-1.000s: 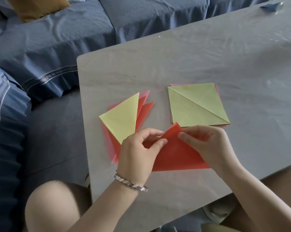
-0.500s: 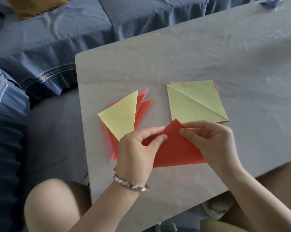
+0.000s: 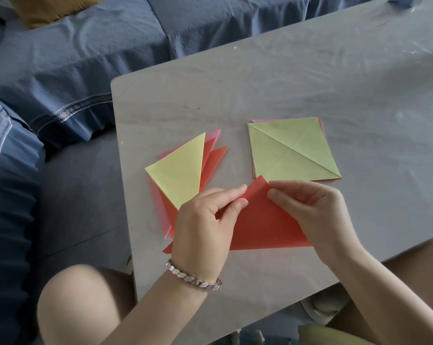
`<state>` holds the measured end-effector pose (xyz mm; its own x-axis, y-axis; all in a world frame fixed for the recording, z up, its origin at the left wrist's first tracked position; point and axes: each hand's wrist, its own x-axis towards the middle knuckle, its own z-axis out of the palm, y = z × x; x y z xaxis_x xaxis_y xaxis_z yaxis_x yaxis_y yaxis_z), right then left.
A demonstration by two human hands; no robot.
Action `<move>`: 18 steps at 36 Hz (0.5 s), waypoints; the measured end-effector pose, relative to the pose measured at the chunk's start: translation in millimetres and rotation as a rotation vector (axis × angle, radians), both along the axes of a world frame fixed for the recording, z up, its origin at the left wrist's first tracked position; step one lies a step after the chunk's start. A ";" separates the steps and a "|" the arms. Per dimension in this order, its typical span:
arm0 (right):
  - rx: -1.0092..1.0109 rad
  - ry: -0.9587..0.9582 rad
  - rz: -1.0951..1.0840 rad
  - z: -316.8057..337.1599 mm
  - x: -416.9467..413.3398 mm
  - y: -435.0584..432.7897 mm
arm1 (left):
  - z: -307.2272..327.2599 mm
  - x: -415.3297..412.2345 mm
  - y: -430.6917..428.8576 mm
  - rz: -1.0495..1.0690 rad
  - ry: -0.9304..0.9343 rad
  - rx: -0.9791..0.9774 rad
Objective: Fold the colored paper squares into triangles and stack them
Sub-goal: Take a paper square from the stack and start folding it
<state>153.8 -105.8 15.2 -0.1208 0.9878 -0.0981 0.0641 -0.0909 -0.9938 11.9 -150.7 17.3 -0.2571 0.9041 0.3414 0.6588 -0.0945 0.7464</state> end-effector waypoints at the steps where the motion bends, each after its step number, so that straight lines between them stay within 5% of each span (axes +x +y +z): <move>1: 0.001 -0.005 -0.003 -0.1 0.1 0.1 | 0.0 0.2 0.2 -0.003 0.006 0.002; 18: -0.017 -0.039 0.015 -2.6 1.8 1.9 | -0.7 -1.6 -3.4 -0.031 -0.094 -0.079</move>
<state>155.7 -104.0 12.7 -0.1314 0.9841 -0.1197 0.1046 -0.1063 -0.9888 10.3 -154.1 16.6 -0.2559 0.9352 0.2446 0.5834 -0.0524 0.8105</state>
